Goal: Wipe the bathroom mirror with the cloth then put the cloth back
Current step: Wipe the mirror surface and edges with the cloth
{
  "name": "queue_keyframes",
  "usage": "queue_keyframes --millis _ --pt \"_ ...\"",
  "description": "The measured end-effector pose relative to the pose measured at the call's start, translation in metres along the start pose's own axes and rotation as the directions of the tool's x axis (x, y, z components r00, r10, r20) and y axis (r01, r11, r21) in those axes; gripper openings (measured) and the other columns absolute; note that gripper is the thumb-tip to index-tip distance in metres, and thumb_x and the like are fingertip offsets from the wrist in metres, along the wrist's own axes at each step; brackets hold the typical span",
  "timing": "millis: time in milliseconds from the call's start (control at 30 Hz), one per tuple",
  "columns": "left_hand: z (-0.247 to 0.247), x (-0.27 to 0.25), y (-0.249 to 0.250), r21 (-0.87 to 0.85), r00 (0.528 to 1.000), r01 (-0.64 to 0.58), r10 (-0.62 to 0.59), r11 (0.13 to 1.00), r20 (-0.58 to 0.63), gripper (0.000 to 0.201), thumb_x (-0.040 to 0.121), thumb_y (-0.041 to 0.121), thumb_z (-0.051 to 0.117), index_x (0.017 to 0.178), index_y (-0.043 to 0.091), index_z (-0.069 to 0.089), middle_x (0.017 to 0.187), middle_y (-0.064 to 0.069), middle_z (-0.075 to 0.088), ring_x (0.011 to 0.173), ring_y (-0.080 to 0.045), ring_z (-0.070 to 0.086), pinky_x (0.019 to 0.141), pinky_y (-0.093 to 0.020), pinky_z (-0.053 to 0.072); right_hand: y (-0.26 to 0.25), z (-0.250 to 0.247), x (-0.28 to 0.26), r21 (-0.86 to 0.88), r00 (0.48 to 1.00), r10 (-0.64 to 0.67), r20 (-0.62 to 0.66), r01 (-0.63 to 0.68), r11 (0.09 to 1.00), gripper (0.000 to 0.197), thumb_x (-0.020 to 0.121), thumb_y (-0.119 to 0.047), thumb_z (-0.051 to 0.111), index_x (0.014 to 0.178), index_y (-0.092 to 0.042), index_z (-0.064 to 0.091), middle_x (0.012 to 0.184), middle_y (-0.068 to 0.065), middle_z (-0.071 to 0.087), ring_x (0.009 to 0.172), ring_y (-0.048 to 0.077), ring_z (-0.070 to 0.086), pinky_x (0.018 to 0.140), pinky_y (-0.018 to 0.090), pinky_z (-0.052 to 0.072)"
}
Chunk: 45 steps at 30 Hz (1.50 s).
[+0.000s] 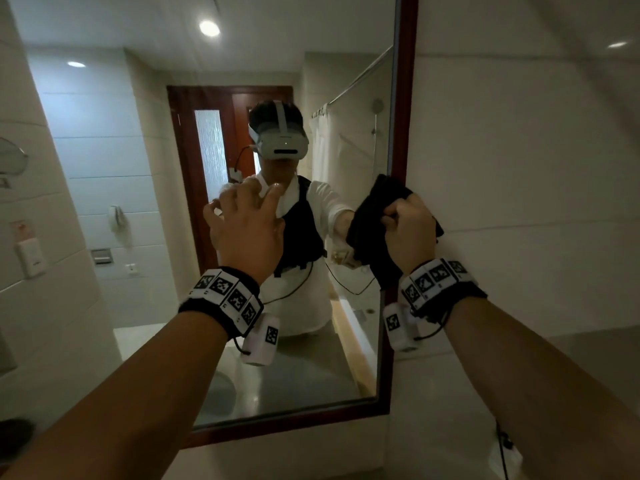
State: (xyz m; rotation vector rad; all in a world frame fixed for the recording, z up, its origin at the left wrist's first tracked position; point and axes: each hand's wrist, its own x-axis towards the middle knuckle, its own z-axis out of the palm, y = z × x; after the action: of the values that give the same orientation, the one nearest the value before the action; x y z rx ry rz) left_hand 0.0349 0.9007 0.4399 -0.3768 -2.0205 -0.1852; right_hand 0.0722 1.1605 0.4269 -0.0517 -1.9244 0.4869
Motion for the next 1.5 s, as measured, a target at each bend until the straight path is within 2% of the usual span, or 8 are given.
queue_keyframes --millis 233,467,700,967,1167,1267,1400,1500 --pt "-0.015 0.036 0.002 0.021 0.998 -0.025 0.027 0.999 -0.056 0.043 0.081 0.029 0.064 0.123 0.026 0.055 0.124 -0.007 0.05 0.116 -0.031 0.041 0.097 -0.056 0.032 -0.025 -0.023 0.087 0.026 0.999 0.008 -0.052 -0.007 1.0 0.008 0.092 -0.006 0.061 0.095 -0.004 0.067 0.113 0.018 0.058 0.094 0.026 0.057 0.077 0.026 0.038" --pt "-0.02 0.055 0.008 0.035 0.995 -0.08 0.082 0.996 -0.058 0.057 0.066 0.018 0.07 0.121 0.023 0.056 0.14 -0.004 0.042 0.133 -0.027 0.034 0.097 -0.053 0.032 -0.015 -0.019 0.047 -0.038 0.997 -0.006 0.075 0.008 0.999 0.012 0.093 0.0 0.055 0.096 0.001 0.067 0.113 0.021 0.058 0.096 0.032 0.058 0.077 0.027 0.039" --pt "-0.034 0.079 0.014 0.045 0.987 -0.159 0.159 0.986 -0.003 0.058 0.072 0.02 0.071 0.128 0.021 0.053 0.155 -0.008 0.031 0.144 -0.033 0.023 0.101 -0.061 0.023 -0.016 -0.024 0.044 -0.016 0.992 -0.013 0.122 0.015 1.0 0.011 0.092 0.001 0.057 0.093 0.0 0.068 0.11 0.019 0.058 0.092 0.031 0.059 0.079 0.033 0.047" --pt "-0.047 0.114 0.014 -0.003 0.975 -0.185 0.183 0.983 -0.128 0.034 0.081 0.035 0.053 0.109 0.02 0.064 0.122 -0.01 0.054 0.121 -0.033 0.045 0.097 -0.055 0.028 -0.055 -0.058 0.135 -0.051 0.996 -0.065 0.055 0.068 0.996 0.011 0.09 0.001 0.057 0.095 -0.001 0.067 0.112 0.019 0.058 0.097 0.031 0.058 0.073 0.026 0.036" --pt "-0.056 0.14 0.012 0.059 0.972 -0.197 0.203 0.979 -0.119 0.044 0.072 0.036 0.049 0.112 0.022 0.059 0.139 -0.005 0.043 0.136 -0.031 0.033 0.097 -0.057 0.029 -0.082 -0.08 0.202 -0.005 0.998 -0.062 0.033 0.062 0.998 0.014 0.091 -0.002 0.06 0.1 0.005 0.068 0.111 0.021 0.066 0.102 0.032 0.061 0.073 0.021 0.035" --pt "-0.054 0.144 0.013 0.068 0.977 -0.179 0.185 0.981 -0.101 0.048 0.071 0.037 0.054 0.117 0.022 0.058 0.141 -0.005 0.041 0.136 -0.031 0.032 0.098 -0.058 0.029 -0.081 -0.079 0.197 -0.022 0.997 -0.056 0.054 0.057 0.998 0.014 0.092 -0.001 0.058 0.1 0.004 0.068 0.109 0.02 0.066 0.099 0.031 0.062 0.073 0.025 0.04" --pt "-0.056 0.145 0.014 0.058 0.979 -0.166 0.172 0.984 -0.11 0.055 0.068 0.04 0.04 0.117 0.02 0.057 0.139 -0.006 0.043 0.133 -0.032 0.035 0.096 -0.058 0.029 -0.074 -0.074 0.182 -0.081 0.995 -0.063 0.082 0.07 0.994 0.013 0.094 -0.003 0.057 0.098 0.002 0.068 0.109 0.019 0.064 0.097 0.029 0.061 0.072 0.025 0.039" --pt "-0.056 0.145 0.012 0.059 0.981 -0.17 0.174 0.984 -0.085 0.05 0.071 0.037 0.051 0.119 0.02 0.055 0.138 -0.006 0.042 0.134 -0.032 0.034 0.096 -0.059 0.03 -0.065 -0.068 0.163 -0.123 0.99 -0.076 0.122 0.091 0.988 0.01 0.093 -0.004 0.057 0.097 0.0 0.066 0.109 0.018 0.06 0.097 0.028 0.059 0.072 0.023 0.037"
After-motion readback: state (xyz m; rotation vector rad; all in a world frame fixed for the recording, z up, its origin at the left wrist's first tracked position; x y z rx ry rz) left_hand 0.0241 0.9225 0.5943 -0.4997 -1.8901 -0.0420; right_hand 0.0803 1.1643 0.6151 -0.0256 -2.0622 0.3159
